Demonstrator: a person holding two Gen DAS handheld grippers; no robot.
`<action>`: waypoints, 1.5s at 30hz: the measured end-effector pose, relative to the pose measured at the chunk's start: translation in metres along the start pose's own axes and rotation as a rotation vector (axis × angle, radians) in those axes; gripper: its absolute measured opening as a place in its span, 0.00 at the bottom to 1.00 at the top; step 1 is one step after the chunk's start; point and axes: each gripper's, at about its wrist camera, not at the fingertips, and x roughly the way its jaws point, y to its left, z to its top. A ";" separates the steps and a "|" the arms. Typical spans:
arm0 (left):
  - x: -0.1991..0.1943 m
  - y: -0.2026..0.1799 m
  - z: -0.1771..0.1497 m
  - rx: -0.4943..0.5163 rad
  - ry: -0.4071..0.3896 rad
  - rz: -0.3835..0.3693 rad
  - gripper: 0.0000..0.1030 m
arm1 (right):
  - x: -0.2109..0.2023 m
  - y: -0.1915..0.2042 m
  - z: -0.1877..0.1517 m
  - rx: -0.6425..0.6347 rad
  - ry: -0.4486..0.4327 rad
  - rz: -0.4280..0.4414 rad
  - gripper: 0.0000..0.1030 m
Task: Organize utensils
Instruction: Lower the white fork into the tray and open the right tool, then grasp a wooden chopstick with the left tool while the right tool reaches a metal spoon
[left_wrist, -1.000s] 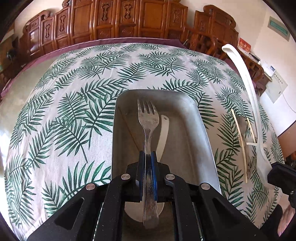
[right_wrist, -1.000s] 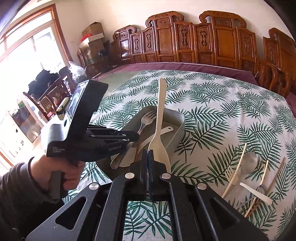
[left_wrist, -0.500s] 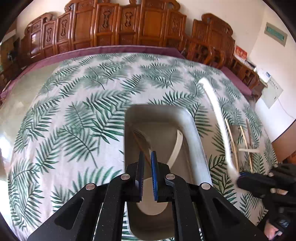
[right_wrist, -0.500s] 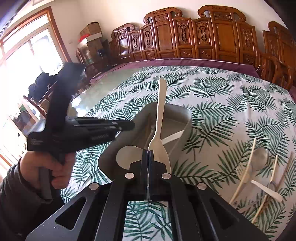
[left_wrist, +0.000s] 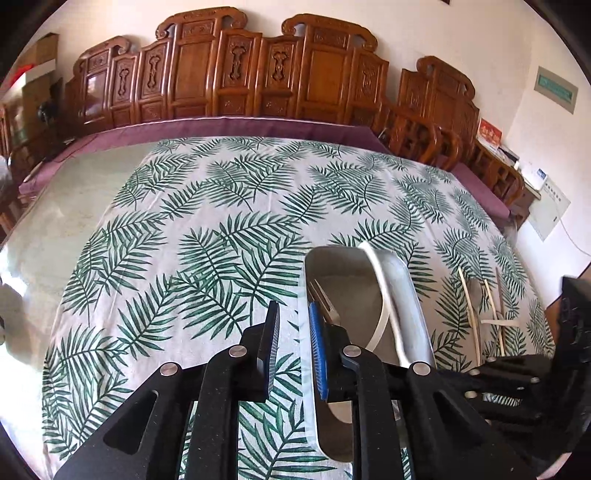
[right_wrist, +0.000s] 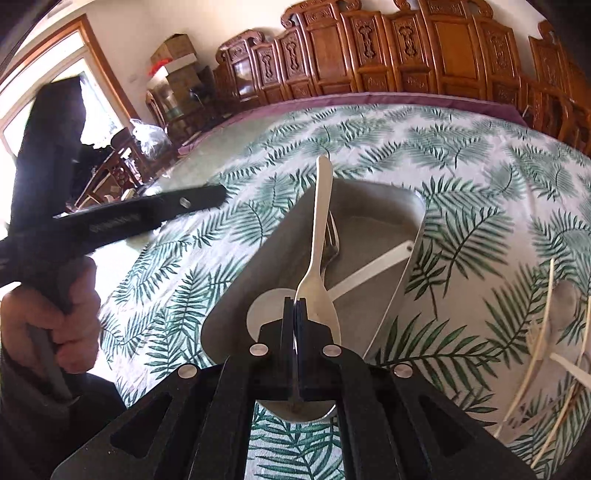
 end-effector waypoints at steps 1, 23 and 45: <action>-0.001 0.000 0.000 0.000 -0.002 -0.001 0.16 | 0.004 0.000 -0.001 0.003 0.008 -0.004 0.02; -0.025 -0.034 0.000 0.059 -0.078 -0.018 0.56 | -0.075 -0.020 -0.005 -0.011 -0.127 -0.035 0.06; -0.013 -0.149 -0.025 0.205 -0.088 -0.121 0.80 | -0.173 -0.162 -0.060 0.114 -0.203 -0.326 0.34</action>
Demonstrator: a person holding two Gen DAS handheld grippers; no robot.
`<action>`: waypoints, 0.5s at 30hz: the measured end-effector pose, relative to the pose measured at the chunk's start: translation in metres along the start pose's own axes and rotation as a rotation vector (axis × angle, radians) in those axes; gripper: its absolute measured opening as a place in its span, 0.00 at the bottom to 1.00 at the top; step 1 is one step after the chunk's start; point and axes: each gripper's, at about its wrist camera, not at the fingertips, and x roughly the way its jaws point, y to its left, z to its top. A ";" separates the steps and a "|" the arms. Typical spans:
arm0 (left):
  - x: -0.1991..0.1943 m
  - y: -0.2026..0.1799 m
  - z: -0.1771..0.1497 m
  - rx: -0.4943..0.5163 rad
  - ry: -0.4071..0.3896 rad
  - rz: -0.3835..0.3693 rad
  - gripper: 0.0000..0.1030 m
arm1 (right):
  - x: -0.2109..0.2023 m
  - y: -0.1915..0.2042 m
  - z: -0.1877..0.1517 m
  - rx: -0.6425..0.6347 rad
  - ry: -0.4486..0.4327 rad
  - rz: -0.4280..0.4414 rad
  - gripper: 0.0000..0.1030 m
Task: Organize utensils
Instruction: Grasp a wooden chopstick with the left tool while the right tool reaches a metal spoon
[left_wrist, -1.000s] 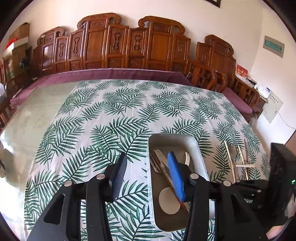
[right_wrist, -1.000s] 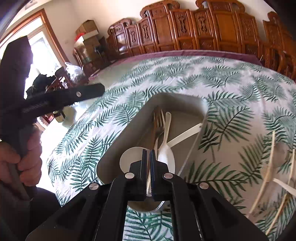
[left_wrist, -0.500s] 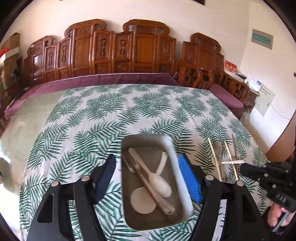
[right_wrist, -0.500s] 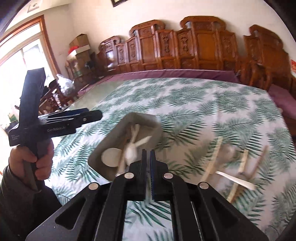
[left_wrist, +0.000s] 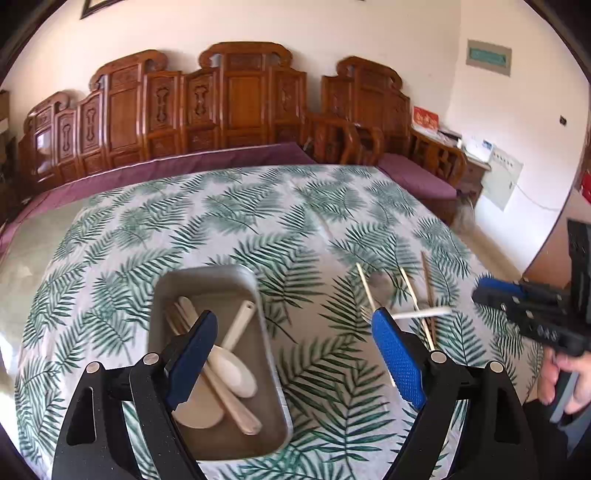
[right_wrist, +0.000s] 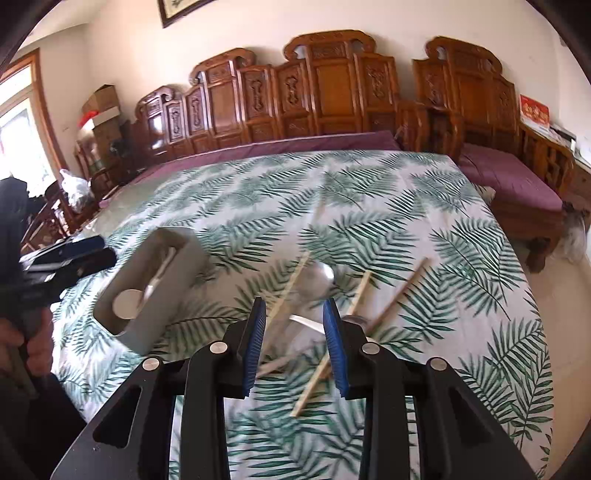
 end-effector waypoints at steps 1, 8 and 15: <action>0.003 -0.006 -0.002 0.011 0.007 -0.002 0.80 | 0.004 -0.006 -0.001 0.001 0.006 -0.006 0.34; 0.020 -0.032 -0.017 0.053 0.052 -0.022 0.80 | 0.038 -0.024 -0.009 -0.012 0.049 -0.027 0.34; 0.054 -0.058 -0.024 0.086 0.127 -0.061 0.65 | 0.059 -0.031 -0.018 -0.006 0.085 -0.031 0.34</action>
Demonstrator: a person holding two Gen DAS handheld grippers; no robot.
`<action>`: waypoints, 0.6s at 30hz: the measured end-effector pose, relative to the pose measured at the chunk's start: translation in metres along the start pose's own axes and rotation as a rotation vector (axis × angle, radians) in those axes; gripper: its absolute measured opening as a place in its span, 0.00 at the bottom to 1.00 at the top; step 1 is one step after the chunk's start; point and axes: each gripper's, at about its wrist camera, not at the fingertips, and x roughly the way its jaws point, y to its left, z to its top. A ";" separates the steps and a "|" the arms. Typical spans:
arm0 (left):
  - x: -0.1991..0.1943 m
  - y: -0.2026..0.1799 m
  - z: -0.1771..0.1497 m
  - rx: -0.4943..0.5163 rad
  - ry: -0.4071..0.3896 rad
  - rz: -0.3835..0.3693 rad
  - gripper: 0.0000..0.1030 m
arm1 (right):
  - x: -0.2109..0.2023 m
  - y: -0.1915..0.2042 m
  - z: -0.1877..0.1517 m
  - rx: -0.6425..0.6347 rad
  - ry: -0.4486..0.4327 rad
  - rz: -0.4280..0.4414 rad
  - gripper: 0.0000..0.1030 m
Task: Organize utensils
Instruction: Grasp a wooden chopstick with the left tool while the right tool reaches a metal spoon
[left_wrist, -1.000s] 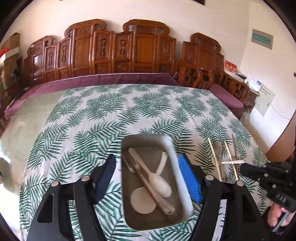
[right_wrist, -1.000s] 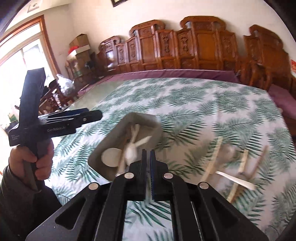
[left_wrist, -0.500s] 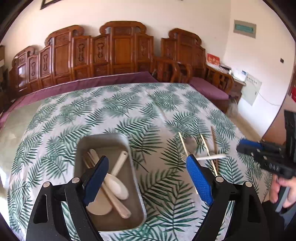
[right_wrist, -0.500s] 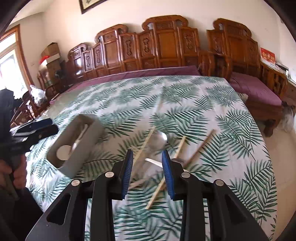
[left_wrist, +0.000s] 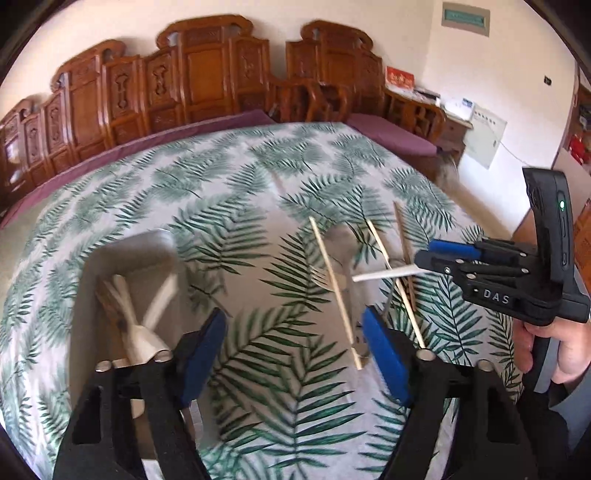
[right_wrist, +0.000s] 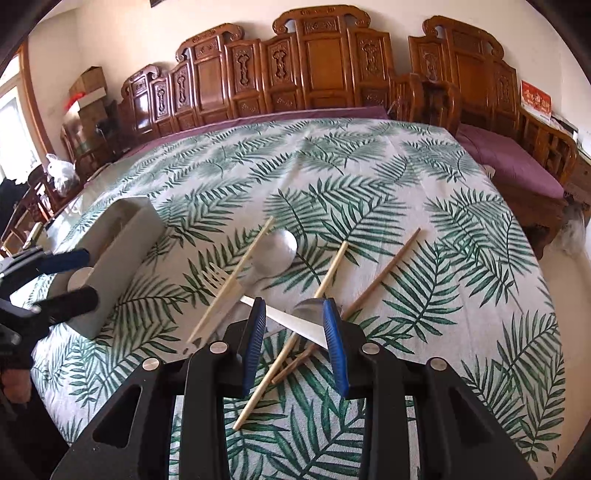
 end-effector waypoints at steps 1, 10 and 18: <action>0.007 -0.003 0.000 0.003 0.013 -0.006 0.60 | 0.002 -0.001 0.000 0.003 0.004 0.004 0.34; 0.081 -0.010 0.005 -0.042 0.165 -0.073 0.29 | -0.006 -0.016 0.000 0.062 -0.021 0.012 0.34; 0.098 -0.025 0.014 -0.043 0.177 -0.055 0.21 | -0.007 -0.013 0.000 0.065 -0.029 0.026 0.34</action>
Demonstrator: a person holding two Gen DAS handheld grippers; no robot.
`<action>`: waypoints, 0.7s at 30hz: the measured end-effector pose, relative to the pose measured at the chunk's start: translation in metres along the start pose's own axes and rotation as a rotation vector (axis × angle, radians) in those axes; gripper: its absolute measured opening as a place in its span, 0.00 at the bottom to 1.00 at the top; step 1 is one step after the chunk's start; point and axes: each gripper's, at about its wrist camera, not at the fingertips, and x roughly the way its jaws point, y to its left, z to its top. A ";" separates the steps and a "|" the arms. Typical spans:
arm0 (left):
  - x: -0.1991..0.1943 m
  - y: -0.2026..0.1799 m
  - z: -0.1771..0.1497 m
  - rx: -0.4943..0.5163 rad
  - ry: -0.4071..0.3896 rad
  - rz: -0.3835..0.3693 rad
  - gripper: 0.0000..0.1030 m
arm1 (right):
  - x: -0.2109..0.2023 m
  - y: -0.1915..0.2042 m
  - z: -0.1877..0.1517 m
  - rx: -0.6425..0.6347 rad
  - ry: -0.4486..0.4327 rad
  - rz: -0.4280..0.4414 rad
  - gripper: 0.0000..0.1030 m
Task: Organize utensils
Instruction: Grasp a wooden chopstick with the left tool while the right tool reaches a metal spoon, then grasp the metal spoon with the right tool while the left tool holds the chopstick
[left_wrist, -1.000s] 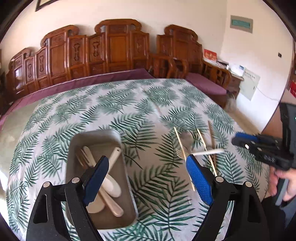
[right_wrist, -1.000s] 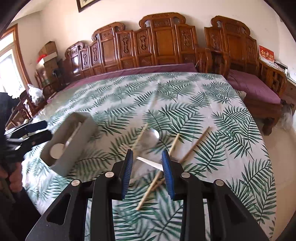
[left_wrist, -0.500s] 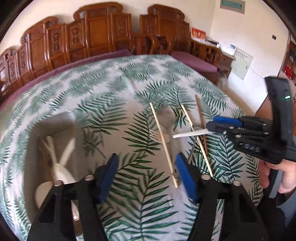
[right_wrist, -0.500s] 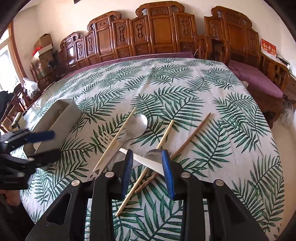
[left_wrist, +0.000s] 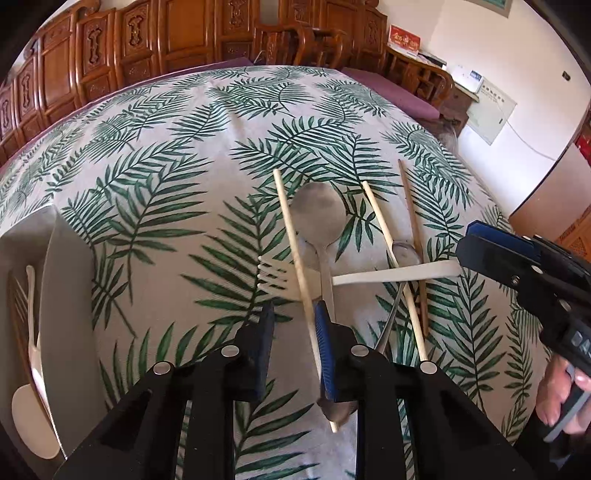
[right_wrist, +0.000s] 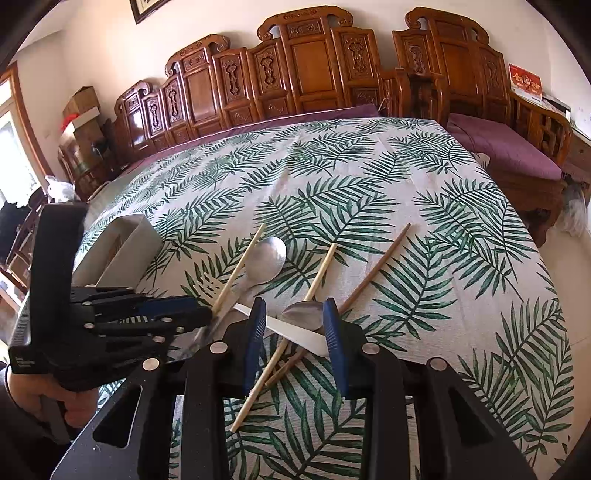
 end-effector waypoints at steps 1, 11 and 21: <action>0.002 -0.001 0.001 0.004 0.005 0.004 0.20 | 0.000 0.002 0.000 -0.004 0.000 0.004 0.34; 0.006 -0.008 0.006 0.010 0.024 0.063 0.19 | -0.001 0.007 0.001 -0.008 -0.004 0.008 0.34; -0.019 0.013 0.001 -0.014 0.003 0.049 0.04 | 0.005 0.017 -0.001 -0.016 0.012 0.030 0.34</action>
